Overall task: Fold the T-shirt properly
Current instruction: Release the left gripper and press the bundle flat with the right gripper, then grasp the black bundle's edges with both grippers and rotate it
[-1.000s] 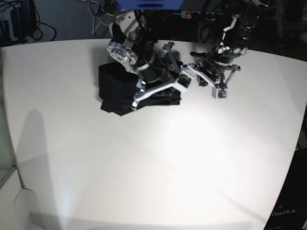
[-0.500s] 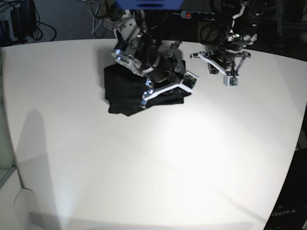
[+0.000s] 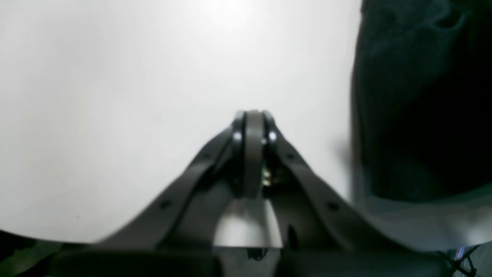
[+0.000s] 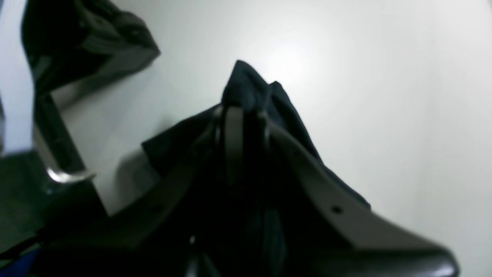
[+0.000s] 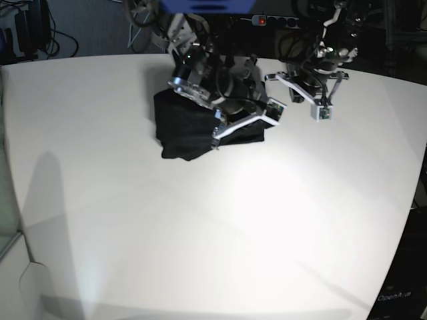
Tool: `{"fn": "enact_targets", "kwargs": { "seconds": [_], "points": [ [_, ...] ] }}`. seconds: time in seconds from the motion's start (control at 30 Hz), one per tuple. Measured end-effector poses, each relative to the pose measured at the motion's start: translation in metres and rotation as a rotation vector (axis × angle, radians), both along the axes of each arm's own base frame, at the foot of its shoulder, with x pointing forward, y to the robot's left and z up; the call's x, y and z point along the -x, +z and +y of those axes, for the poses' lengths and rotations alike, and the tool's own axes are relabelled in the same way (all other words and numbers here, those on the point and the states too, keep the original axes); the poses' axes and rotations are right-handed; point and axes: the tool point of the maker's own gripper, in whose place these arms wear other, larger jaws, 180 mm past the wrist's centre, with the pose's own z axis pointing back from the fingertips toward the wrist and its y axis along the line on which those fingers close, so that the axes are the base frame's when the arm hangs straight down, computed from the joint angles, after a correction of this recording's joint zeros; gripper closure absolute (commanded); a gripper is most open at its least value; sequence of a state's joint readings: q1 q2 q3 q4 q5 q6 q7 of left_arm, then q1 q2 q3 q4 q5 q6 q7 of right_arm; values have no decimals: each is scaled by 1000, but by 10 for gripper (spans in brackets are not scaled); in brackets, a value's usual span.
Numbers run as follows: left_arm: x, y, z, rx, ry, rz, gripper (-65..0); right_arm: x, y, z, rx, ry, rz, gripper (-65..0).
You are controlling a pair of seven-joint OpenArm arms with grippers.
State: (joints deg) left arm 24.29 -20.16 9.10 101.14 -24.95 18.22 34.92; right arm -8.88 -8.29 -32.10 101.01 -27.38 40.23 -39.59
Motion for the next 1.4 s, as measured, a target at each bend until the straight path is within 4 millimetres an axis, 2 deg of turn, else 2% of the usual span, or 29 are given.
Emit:
{"fn": "enact_targets", "kwargs": {
  "seconds": [0.17, 0.27, 0.47, 0.57, 0.7, 0.83, 0.9, 1.0, 1.13, 1.23, 1.4],
  "points": [
    [0, 0, 0, 0, 0, 0, 0, 1, -3, 0, 4, 2, 7, -266],
    [0, 0, 0, 0, 0, 0, 0, 2, -3, 0, 4, 4, 8, -317],
    [0, -1, 0, -1, 1, 0, 0, -1, -3, -1, 41, 7, 3, -332],
    [0, -1, 1, -2, 1, 0, 0, -5, 8, 10, 27, 44, -33, -331],
    [0, -1, 0, 1, 2, -2, 0, -19, 21, 16, 28, 64, -87, -331],
    [0, -1, 0, 1, 2, -3, 0, -14, 38, 41, -15, 148, -140, -331],
    [0, -1, 0, 1, 1, -2, 0, -16, 42, 43, -33, 154, -152, -330],
    [3, -2, 0, 1, 1, -4, 0, -28, 49, 40, -19, 147, -187, -277],
    [4, -2, 1, -2, 1, -1, 0, -45, 56, 33, -21, 116, -213, -119],
    [3, -1, 1, -2, 1, -12, 0, -62, 52, 8, 6, 44, -209, -6],
    [4, 0, 1, -1, 6, -32, 0, -86, 31, -59, 112, -70, -202, 0]
  ]
}}
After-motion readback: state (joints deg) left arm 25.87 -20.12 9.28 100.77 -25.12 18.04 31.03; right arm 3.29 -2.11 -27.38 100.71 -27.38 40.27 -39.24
